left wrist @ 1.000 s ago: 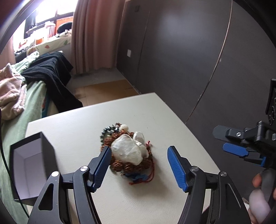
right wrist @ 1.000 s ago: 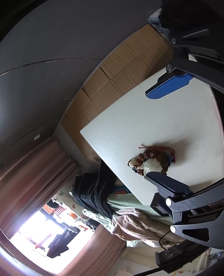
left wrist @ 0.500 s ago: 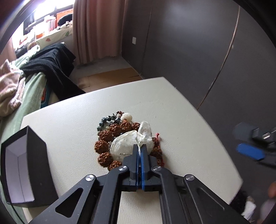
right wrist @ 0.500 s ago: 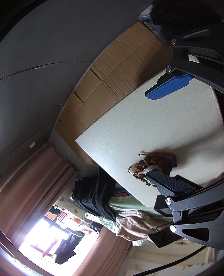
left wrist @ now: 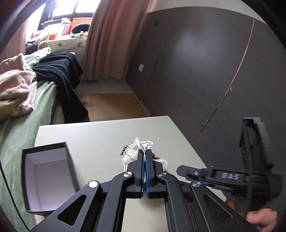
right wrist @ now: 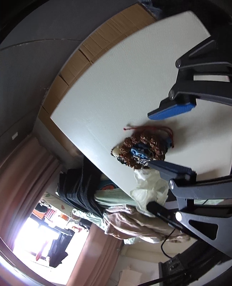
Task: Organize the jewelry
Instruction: 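Drop the white crystal into the box with left tool while right grasps brown bracelet, then carry the brown bead bracelet into the black box and open the right tool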
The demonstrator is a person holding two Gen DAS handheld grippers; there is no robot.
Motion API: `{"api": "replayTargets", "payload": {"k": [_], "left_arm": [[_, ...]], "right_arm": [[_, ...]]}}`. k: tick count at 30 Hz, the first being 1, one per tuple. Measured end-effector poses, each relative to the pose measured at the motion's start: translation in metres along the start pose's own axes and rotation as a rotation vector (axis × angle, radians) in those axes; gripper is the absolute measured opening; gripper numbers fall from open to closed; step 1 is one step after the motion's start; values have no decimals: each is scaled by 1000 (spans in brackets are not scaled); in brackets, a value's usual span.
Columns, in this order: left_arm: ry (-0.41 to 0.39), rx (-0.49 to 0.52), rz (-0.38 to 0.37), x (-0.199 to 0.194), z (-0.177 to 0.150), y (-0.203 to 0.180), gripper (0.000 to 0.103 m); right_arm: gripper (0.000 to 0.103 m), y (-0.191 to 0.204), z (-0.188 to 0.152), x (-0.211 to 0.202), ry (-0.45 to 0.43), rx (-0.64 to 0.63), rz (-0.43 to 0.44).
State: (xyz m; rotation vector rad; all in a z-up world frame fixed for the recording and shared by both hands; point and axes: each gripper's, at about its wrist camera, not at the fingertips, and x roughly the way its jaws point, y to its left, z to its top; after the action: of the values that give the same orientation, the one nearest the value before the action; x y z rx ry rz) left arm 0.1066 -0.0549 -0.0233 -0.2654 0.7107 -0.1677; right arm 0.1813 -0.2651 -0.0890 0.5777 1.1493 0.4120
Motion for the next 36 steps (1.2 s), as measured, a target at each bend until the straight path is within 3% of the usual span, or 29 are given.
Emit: {"api": "replayTargets", "payload": {"k": [5, 16, 18, 20, 28, 29, 31, 32, 33, 36], "left_arm": [[-22, -33, 5, -15, 4, 19, 1], [-70, -84, 30, -48, 4, 60, 1], [-76, -95, 37, -52, 4, 68, 1], [-86, -121, 43, -57, 4, 80, 1], [-93, -197, 35, -67, 7, 111, 3], [-80, -210, 32, -66, 8, 114, 10], [-60, -236, 16, -65, 8, 119, 44], [-67, -251, 13, -67, 8, 123, 73], [-91, -264, 18, -71, 7, 126, 82], [-136, -285, 27, -85, 8, 134, 82]], "right_arm": [[36, 12, 1, 18, 21, -10, -27], [35, 16, -5, 56, 77, 38, -118], [32, 14, -6, 56, 58, 62, -105], [21, 16, -6, 49, 22, 54, -109], [21, 47, -11, 14, -114, -45, -7], [21, 53, -11, 11, -125, -58, 10], [21, 66, -13, 8, -146, -92, 40], [21, 73, -14, 8, -153, -108, 50], [21, 79, -16, 6, -160, -123, 58], [21, 98, -19, 3, -177, -166, 92]]}}
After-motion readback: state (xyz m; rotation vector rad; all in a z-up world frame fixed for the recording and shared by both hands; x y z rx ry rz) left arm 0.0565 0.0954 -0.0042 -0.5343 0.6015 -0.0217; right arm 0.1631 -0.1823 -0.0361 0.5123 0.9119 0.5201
